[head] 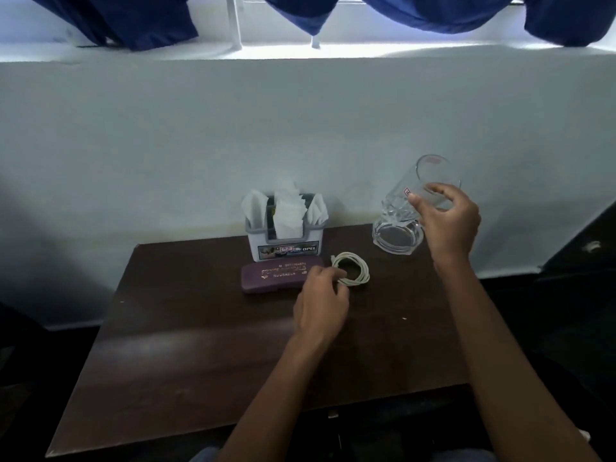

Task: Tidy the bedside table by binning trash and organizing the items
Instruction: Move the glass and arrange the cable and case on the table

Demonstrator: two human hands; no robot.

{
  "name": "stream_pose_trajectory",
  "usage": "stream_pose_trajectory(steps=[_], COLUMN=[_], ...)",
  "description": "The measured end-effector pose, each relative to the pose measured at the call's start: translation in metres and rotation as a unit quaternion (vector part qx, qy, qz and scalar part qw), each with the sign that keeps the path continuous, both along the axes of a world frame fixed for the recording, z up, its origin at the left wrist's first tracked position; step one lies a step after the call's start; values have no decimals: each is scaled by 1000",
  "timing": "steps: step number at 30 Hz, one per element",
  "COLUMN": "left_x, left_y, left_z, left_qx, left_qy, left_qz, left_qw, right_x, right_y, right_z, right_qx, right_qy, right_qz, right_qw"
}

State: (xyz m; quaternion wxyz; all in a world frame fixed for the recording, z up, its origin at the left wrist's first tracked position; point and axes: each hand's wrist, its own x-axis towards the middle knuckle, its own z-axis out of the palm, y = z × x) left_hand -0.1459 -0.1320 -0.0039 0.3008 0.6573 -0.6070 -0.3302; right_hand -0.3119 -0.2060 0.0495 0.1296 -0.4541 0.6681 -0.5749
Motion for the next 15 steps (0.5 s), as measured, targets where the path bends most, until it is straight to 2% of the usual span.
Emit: stream_pose_trajectory(steps=[8, 15], left_x=[-22, -27], left_y=[-14, -26], left_z=[-17, -25], left_qx=[11, 28], left_qy=[-71, -122], left_qz=[-103, -123], left_qw=[992, 984], right_x=[-15, -14], right_y=[-13, -20], right_z=[-36, -54], right_qx=[44, 62], right_qy=[61, 110], right_qz=[19, 51], right_qw=[997, 991])
